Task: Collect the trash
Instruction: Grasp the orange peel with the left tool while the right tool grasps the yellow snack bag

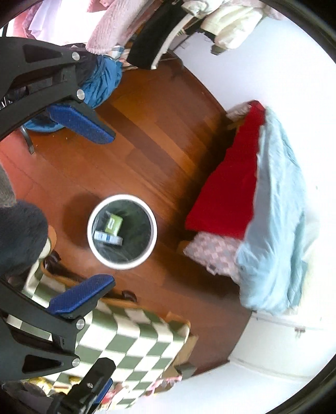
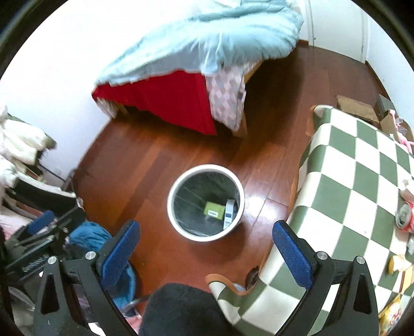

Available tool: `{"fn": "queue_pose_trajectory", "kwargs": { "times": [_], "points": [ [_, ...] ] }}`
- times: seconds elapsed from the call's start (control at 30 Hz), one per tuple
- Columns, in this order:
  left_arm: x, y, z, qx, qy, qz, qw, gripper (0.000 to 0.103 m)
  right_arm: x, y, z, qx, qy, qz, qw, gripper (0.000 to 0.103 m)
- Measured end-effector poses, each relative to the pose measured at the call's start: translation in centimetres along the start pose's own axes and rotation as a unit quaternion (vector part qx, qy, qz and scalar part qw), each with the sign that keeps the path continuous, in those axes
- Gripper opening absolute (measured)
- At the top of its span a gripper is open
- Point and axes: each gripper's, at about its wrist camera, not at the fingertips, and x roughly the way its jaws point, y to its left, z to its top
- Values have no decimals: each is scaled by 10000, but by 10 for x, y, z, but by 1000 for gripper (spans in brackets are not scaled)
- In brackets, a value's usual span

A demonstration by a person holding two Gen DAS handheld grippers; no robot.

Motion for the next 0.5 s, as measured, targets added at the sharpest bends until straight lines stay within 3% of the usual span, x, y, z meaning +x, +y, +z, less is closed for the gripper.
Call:
{"fn": "queue_pose_trajectory", "kwargs": {
  "times": [0.2,0.3,0.4,0.5],
  "points": [
    [-25,-68,-19,425,-79,-303,9986,103,-82,-45,-28,563,-425,381,9968,103],
    [-16,-121,-35,761,63,-505,9958,103,-116,-91,-50,979,-508,366,9932,103],
    [0,-177,-59,1083,281,-732,9910,103,-139,-143,-72,1397,-512,113,9888,103],
    [22,-241,-95,1660,543,-808,9813,103,-158,-221,-109,2096,-439,-500,9755,103]
  ]
}}
